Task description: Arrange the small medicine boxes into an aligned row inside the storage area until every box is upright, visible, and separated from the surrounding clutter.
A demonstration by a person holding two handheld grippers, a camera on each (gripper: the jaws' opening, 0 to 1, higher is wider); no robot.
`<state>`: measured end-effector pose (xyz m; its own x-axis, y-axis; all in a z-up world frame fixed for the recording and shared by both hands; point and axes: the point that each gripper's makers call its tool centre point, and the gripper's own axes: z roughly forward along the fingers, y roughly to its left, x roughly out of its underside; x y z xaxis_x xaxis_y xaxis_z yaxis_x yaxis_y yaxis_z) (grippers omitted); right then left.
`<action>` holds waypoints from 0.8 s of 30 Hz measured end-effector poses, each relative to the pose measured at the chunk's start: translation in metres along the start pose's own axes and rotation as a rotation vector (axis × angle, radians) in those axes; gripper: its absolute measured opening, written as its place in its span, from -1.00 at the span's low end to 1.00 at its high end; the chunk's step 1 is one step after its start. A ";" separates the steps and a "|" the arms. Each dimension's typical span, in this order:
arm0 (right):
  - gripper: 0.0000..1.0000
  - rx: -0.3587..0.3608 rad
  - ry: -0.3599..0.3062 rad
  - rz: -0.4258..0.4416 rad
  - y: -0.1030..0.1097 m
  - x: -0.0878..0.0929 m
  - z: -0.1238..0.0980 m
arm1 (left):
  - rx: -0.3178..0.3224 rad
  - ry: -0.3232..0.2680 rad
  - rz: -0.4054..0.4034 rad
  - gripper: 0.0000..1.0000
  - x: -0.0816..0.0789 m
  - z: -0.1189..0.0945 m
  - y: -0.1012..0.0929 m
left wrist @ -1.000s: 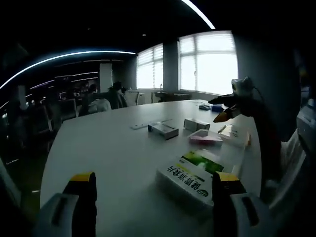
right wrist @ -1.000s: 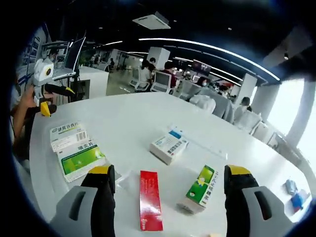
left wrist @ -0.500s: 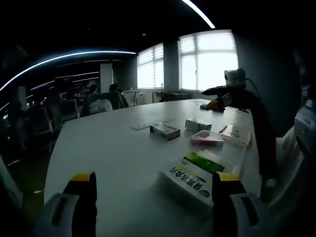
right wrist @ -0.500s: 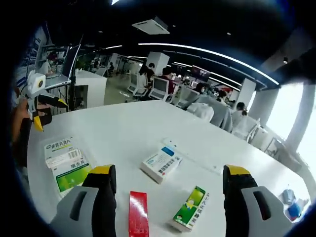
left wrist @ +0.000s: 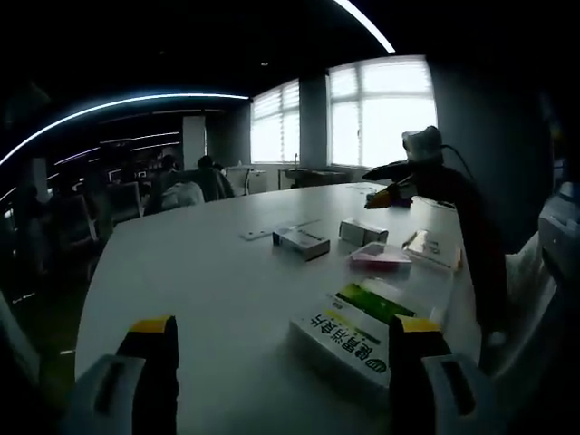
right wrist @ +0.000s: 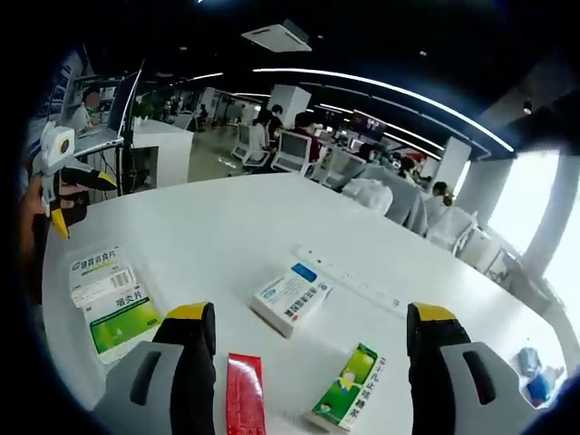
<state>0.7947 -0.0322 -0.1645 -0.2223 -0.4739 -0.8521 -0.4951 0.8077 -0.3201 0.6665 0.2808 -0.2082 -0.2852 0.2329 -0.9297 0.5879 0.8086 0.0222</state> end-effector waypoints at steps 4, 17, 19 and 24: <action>0.71 -0.011 -0.002 0.019 0.001 0.001 0.006 | 0.002 0.009 0.000 0.93 0.001 0.001 -0.001; 0.67 -0.028 0.024 0.039 0.008 0.005 0.025 | 0.000 0.009 0.006 0.91 -0.001 0.001 -0.003; 0.68 -0.036 0.032 0.040 0.011 0.006 0.029 | 0.003 0.002 0.009 0.91 -0.004 0.001 -0.003; 0.68 -0.044 0.042 0.041 0.015 0.007 0.034 | 0.005 -0.003 0.014 0.90 -0.005 0.001 -0.004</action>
<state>0.8141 -0.0115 -0.1891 -0.2776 -0.4561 -0.8455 -0.5216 0.8107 -0.2660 0.6665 0.2758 -0.2040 -0.2748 0.2425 -0.9304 0.5955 0.8027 0.0333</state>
